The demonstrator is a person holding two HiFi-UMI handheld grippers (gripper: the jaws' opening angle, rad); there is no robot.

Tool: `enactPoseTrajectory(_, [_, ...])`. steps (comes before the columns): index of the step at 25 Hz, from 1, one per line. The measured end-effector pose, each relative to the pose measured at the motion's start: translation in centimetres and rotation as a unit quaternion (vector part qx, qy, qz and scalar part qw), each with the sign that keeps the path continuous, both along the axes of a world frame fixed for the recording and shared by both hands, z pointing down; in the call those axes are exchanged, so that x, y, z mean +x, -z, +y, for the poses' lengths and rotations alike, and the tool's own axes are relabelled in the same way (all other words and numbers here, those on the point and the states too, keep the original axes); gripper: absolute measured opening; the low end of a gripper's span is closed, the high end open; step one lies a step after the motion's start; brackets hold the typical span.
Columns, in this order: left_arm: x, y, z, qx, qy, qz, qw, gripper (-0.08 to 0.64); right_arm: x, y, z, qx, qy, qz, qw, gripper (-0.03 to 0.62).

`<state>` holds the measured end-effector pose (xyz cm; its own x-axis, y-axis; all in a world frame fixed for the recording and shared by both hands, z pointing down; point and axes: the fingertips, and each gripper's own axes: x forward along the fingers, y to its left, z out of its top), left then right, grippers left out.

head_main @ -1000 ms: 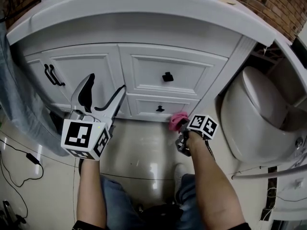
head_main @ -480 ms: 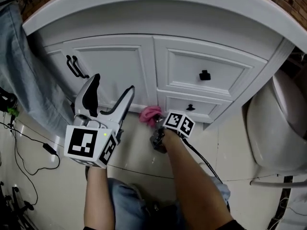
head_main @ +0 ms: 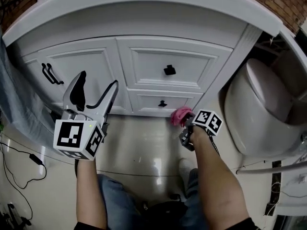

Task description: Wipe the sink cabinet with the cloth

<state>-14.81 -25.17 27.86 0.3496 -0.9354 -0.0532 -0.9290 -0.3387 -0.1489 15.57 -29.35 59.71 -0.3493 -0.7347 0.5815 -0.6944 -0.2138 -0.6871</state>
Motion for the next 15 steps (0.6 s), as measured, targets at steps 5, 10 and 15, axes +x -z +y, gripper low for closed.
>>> enactPoseTrajectory(5, [3.0, -0.2, -0.7, 0.0, -0.02, 0.003, 0.9998, 0.397, 5.0, 0.6, 0.7, 0.013, -0.035, 0.013, 0.999, 0.057])
enactPoseTrajectory(10, [4.2, -0.7, -0.9, -0.005, -0.026, -0.007, 0.9996, 0.397, -0.8, -0.5, 0.4, 0.0, 0.04, 0.012, 0.999, 0.057])
enactPoseTrajectory(15, [3.0, -1.5, -0.8, -0.014, -0.017, -0.034, 0.9992, 0.397, -12.7, -2.1, 0.1, -0.012, 0.159, -0.027, 0.987, 0.057])
